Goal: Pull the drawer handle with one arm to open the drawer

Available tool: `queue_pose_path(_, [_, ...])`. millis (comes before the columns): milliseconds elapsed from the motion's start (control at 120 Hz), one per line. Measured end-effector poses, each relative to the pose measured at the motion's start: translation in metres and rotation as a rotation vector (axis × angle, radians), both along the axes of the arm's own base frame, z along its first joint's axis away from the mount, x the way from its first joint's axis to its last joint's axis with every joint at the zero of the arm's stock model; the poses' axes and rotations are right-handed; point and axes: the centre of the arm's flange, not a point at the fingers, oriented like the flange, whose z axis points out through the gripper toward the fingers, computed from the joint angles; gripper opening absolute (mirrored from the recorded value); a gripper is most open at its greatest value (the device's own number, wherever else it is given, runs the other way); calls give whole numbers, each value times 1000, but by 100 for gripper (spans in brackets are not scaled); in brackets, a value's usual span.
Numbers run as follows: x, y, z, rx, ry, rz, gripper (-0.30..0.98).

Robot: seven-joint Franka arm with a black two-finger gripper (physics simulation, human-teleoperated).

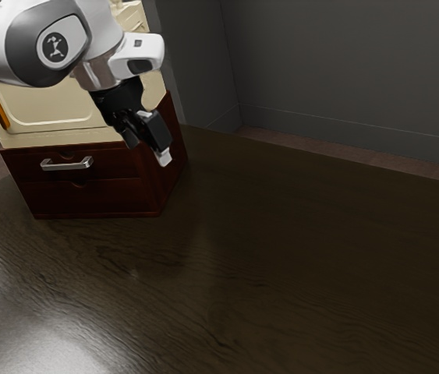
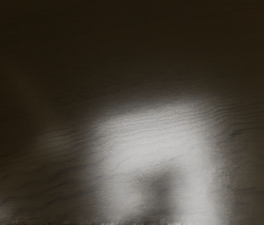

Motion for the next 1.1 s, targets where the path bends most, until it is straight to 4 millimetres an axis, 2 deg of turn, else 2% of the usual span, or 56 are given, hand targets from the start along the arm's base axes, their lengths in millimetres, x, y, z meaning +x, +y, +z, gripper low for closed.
queue_pose_path(217, [-3,32,-3,-30,4,55,69])
queue_pose_path(250, [-5,37,2,-29,-4,63,69])
queue_pose_path(292, [-5,43,23,-18,-40,65,69])
queue_pose_path(317, [-13,45,51,-1,-91,55,69])
queue_pose_path(350, [-30,45,91,36,-161,29,69])
queue_pose_path(375, [-51,45,122,79,-209,-5,69])
queue_pose_path(400, [-68,44,143,118,-236,-42,69])
queue_pose_path(450, [-96,45,166,188,-243,-123,69])
queue_pose_path(508, [-117,58,170,237,-208,-205,68])
queue_pose_path(550, [-133,82,164,248,-171,-233,68])
queue_pose_path(600, [-150,113,147,244,-124,-267,69])
queue_pose_path(650, [-154,143,111,223,-63,-309,69])
queue_pose_path(700, [-150,162,76,210,-17,-366,69])
queue_pose_path(742, [-144,170,51,208,8,-421,69])
queue_pose_path(883, [-114,206,-4,261,32,-554,69])
queue_pose_path(975, [-99,210,-43,297,24,-636,69])
queue_pose_path(1033, [-93,213,-59,324,12,-671,69])
queue_pose_path(1100, [-90,229,-72,356,8,-681,69])
